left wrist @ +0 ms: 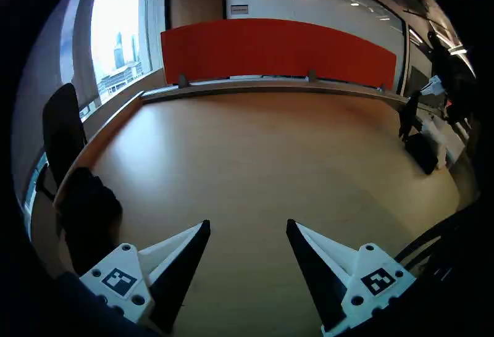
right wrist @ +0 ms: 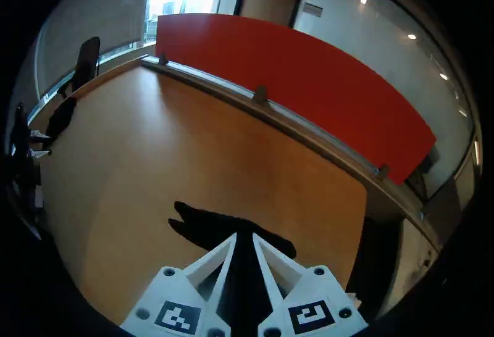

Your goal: Fold towel

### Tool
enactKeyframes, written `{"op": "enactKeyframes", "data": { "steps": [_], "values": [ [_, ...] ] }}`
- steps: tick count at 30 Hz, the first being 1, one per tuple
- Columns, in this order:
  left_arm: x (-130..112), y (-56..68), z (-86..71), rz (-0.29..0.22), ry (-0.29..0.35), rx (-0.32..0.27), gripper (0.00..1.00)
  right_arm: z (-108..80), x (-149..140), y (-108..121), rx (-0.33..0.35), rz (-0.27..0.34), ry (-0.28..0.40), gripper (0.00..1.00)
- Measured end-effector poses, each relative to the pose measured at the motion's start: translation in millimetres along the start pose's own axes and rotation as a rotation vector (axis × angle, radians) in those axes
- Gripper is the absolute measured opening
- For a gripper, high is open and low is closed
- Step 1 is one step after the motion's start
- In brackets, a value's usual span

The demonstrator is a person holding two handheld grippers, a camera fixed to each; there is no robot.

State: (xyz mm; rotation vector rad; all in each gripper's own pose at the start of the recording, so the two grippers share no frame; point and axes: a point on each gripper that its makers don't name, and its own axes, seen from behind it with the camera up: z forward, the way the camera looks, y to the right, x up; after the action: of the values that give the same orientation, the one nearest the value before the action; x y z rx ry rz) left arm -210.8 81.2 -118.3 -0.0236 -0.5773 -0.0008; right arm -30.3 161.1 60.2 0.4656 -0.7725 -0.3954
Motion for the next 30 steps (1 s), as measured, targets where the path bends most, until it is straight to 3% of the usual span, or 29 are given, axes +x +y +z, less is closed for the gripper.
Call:
{"op": "enactKeyframes", "data": {
  "steps": [11, 30],
  "values": [
    [3.8, 8.7, 2.5, 0.015, 0.0, -0.018, 0.91, -12.7, -29.9, 3.6, -0.011, 0.031, -0.029, 0.03],
    [2.3, 14.1, -0.1, 0.037, -0.003, -0.04, 0.91, -42.3, -137.4, -3.1, -0.037, 0.114, -0.173, 0.03]
  ]
}}
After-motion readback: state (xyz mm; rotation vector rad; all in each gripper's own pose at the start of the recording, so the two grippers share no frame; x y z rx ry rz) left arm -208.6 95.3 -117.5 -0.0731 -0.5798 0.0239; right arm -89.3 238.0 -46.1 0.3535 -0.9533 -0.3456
